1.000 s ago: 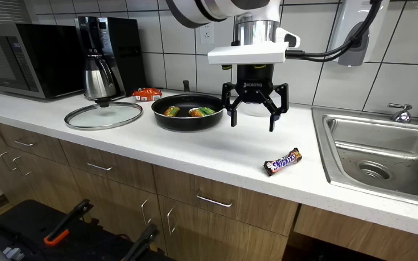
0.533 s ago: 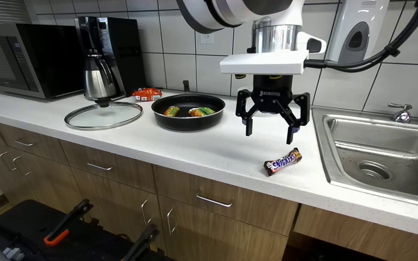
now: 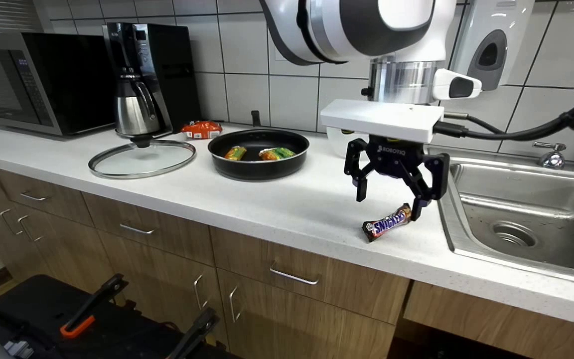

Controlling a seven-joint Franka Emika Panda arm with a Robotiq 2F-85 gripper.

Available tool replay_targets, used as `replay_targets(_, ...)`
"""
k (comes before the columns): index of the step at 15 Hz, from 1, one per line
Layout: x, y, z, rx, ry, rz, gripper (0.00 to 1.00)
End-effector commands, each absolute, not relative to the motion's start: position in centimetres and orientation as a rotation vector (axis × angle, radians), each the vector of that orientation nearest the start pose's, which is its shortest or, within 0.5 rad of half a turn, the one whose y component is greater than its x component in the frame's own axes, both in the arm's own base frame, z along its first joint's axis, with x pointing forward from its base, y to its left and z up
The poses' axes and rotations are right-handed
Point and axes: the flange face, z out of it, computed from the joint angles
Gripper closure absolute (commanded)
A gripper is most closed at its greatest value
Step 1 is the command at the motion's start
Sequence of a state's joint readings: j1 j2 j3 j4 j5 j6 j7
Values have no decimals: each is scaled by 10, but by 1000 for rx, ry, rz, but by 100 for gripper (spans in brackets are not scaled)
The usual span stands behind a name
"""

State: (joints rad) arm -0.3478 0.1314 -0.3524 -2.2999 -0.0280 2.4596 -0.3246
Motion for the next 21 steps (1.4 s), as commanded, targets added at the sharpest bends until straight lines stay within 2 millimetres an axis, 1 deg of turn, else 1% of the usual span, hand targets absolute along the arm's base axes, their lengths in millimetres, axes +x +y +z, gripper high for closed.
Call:
replay_targets(1,410,-355,287,-3123,619,-79,0)
replay_targets(6,423,-365,275,-3085,650,-104,0)
replay_targets(12,440,-369,262,-3074,647,-93,0)
replay_targets(18,446,-373,252,-3072,643,-77,0)
replay_targets(19,446,-373,252,-3077,639,-77,25)
replay_targets(20,447,-374,253,-3078,638,-78,26)
replay_targets(21,447,-374,254,-3081,638,-80,35)
